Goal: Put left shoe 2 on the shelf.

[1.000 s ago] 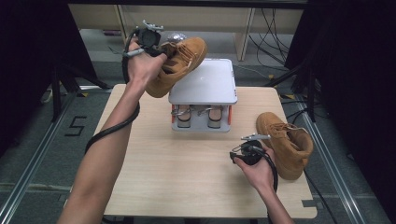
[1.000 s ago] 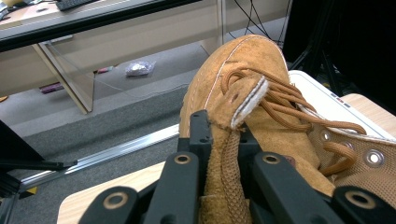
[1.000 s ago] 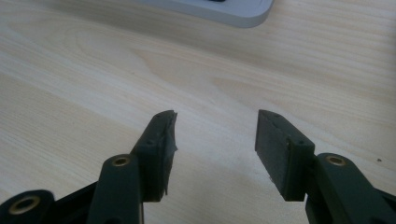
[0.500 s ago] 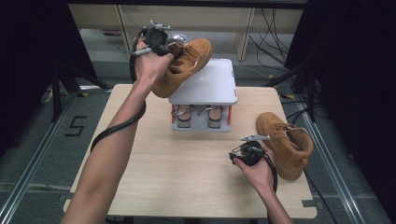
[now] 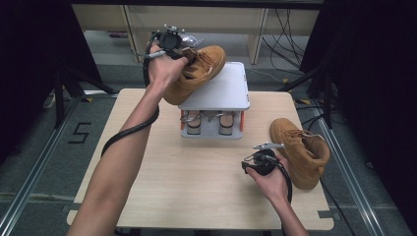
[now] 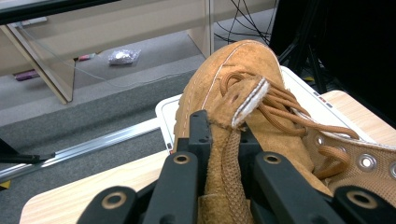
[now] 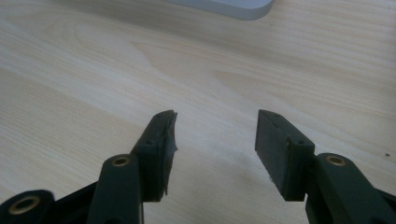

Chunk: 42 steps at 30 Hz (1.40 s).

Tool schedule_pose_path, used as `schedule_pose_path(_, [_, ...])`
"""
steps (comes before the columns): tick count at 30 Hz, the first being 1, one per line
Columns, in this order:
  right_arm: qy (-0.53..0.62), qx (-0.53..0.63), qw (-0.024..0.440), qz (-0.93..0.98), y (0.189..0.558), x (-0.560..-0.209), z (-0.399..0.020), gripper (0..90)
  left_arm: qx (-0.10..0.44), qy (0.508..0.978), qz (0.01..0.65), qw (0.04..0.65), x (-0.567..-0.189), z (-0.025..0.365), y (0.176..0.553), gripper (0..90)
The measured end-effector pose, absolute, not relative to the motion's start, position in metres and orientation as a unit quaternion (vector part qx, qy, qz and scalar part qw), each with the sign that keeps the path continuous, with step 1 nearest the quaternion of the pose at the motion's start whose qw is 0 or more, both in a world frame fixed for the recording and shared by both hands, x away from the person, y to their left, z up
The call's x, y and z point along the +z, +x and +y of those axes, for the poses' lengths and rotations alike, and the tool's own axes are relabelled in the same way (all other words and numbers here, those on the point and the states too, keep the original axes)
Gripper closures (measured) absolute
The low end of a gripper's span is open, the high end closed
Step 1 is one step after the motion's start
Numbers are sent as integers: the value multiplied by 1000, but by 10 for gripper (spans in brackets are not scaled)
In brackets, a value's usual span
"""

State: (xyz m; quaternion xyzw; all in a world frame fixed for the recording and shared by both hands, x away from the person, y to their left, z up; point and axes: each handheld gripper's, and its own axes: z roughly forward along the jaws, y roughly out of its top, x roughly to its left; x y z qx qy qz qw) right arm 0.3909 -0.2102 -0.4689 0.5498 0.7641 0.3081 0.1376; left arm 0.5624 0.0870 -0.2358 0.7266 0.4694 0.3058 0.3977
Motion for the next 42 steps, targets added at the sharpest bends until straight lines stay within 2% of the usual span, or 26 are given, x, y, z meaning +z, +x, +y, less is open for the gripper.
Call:
schedule_pose_path(11, [546, 304, 142, 767, 390, -470, -212, 483, 294, 734, 471, 391, -238, 88, 579, 786])
schedule_pose_path(20, [549, 305, 138, 766, 389, -474, -209, 482, 291, 721, 472, 415, -241, 101, 584, 742])
schedule_pose_path(22, [544, 308, 135, 768, 390, -474, -208, 482, 309, 712, 473, 417, -242, 103, 584, 697])
schedule_pose_path(25, [545, 304, 139, 769, 390, -474, -207, 482, 320, 708, 472, 416, -245, 112, 585, 695])
schedule_pose_path(27, [547, 295, 141, 770, 391, -475, -207, 481, 326, 702, 479, 413, -248, 118, 586, 644])
schedule_pose_path(29, [551, 304, 128, 766, 390, -475, -204, 481, 316, 696, 488, 421, -253, 124, 588, 622])
schedule_pose_path(35, [543, 306, 132, 771, 392, -475, -199, 480, 299, 686, 498, 438, -257, 131, 588, 593])
schedule_pose_path(42, [536, 306, 137, 775, 393, -475, -200, 479, 276, 670, 502, 472, -261, 140, 587, 492])
